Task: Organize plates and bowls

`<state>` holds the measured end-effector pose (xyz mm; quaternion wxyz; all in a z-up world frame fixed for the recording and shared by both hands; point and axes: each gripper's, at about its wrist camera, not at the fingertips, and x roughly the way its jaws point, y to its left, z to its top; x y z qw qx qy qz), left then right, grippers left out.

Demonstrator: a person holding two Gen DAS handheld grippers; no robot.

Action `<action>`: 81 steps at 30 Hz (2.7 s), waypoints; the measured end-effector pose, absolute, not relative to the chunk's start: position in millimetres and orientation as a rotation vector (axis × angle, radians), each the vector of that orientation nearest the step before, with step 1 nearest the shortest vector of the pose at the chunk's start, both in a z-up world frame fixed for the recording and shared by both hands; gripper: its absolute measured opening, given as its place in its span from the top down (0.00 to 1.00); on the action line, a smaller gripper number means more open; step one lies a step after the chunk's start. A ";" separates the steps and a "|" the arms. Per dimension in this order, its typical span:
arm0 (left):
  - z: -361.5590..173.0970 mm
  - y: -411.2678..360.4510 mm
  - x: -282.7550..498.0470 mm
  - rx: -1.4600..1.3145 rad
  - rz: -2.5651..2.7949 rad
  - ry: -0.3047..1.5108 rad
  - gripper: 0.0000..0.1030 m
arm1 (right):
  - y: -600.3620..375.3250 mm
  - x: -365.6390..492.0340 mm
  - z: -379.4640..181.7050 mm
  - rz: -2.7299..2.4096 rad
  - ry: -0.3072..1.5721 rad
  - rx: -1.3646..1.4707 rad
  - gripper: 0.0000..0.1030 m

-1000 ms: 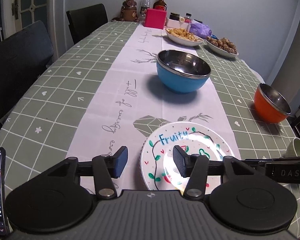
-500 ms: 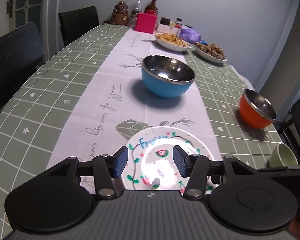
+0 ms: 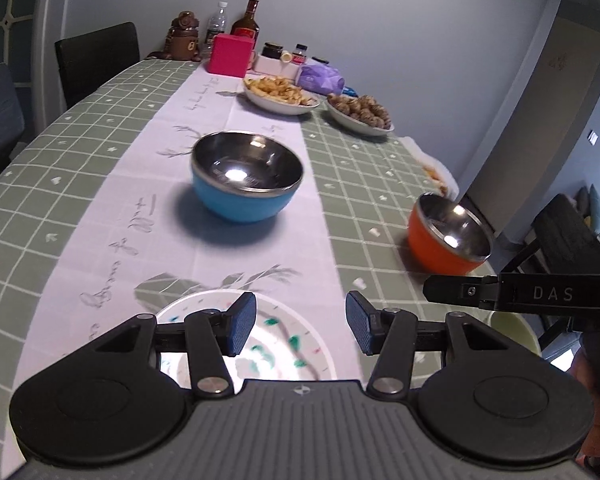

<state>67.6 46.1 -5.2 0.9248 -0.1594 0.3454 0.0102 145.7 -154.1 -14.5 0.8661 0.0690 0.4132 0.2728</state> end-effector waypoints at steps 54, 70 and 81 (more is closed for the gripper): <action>-52.9 -48.1 253.3 -0.542 -0.095 0.804 0.29 | -268.3 270.4 -50.5 0.111 0.889 0.333 0.59; -47.8 -68.0 256.6 -0.389 -0.128 0.908 0.69 | -272.8 271.3 -56.5 0.143 0.930 0.447 0.87; -27.5 -41.0 220.6 -0.407 -0.093 0.913 0.69 | -250.6 247.6 -36.0 0.260 0.927 0.372 0.87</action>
